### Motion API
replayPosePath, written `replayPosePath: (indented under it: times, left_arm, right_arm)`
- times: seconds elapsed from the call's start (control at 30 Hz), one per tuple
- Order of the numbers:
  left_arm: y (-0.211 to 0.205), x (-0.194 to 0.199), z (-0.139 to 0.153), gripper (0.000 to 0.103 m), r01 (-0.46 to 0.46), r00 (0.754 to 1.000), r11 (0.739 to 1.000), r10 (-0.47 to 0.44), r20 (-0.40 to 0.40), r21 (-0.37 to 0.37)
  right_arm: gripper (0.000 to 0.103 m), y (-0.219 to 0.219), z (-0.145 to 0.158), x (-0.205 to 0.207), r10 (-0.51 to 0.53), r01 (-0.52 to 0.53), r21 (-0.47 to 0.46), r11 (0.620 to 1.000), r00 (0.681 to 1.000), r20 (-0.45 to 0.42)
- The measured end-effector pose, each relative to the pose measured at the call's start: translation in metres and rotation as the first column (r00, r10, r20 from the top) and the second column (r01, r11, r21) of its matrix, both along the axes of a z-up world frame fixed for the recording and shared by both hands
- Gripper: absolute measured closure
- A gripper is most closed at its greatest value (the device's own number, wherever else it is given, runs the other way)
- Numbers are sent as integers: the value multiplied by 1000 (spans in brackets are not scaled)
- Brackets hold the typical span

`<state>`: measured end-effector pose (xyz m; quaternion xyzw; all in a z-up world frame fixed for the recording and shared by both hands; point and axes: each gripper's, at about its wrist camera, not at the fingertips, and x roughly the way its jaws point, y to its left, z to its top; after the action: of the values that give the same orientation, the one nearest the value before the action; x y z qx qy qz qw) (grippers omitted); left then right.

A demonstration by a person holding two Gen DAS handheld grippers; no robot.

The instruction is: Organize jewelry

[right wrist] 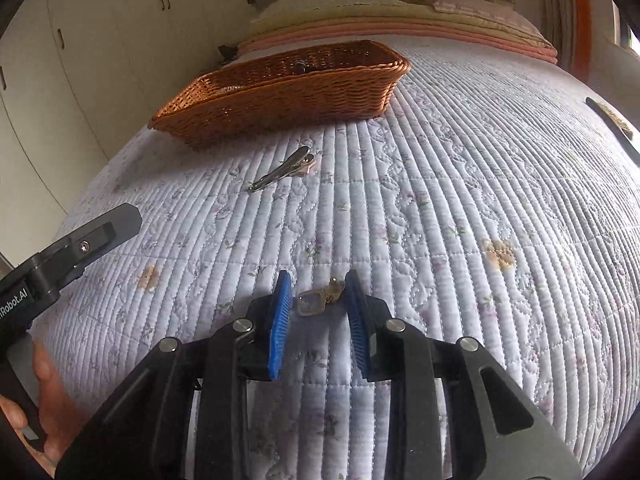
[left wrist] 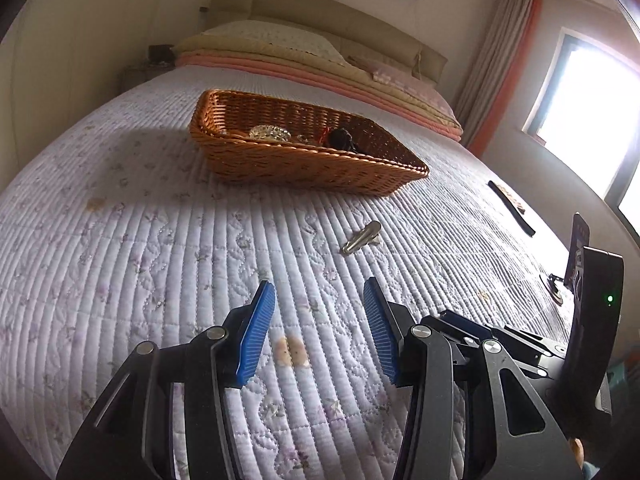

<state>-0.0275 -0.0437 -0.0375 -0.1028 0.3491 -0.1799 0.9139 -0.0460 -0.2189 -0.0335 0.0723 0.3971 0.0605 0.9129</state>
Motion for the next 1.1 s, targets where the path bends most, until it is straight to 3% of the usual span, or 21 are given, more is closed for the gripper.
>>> replayPosePath:
  times: [0.17, 0.2, 0.4, 0.47, 0.57, 0.77, 0.8, 0.87, 0.9, 0.93, 1.03, 1.1]
  left_arm:
    - [-4, 5, 0, 58, 15, 1000, 1000, -15, -6, 0]
    - [-5, 7, 0, 58, 22, 1000, 1000, -22, -7, -2]
    - [-25, 25, 0, 58, 67, 998, 997, -67, -20, 29]
    - [-31, 34, -2, 58, 80, 996, 996, -79, -32, 34]
    - [-36, 44, -7, 58, 97, 994, 995, -95, -52, 38]
    - [-38, 53, -22, 58, 105, 990, 994, -102, -95, 33]
    - [-37, 53, -22, 58, 105, 990, 994, -102, -94, 28]
    - [-36, 53, -22, 58, 110, 990, 994, -108, -88, 20]
    - [-36, 52, -22, 58, 113, 990, 993, -111, -88, 19]
    - [-36, 52, -22, 58, 116, 989, 993, -113, -90, 20]
    - [-37, 52, -22, 58, 121, 989, 992, -118, -88, 23]
    - [-37, 51, -21, 58, 117, 990, 993, -114, -85, 22]
  right_arm:
    - [87, -1, 1, 1, -2, 2, -48, 999, 1000, -3]
    - [94, -1, 2, 2, -3, 2, -64, 998, 1000, -2]
    - [94, -14, 6, 27, 27, -28, -79, 996, 1000, -16]
    - [94, -21, 6, 37, 42, -43, -52, 998, 999, -17]
    - [94, -41, 7, 43, 76, -74, 75, 994, 997, -18]
    - [93, -65, 6, 36, 83, -82, 181, 980, 997, -1]
    - [92, -63, 6, 34, 92, -90, 187, 978, 996, -4]
    - [80, -58, 6, 30, 107, -103, 184, 977, 994, -15]
    - [64, -54, 6, 26, 113, -108, 183, 977, 993, -16]
    - [57, -50, 8, 23, 111, -107, 181, 978, 994, -9]
    - [57, -36, 6, 22, 121, -116, 165, 979, 992, -21]
    - [59, -29, 3, 26, 110, -107, 104, 989, 994, -26]
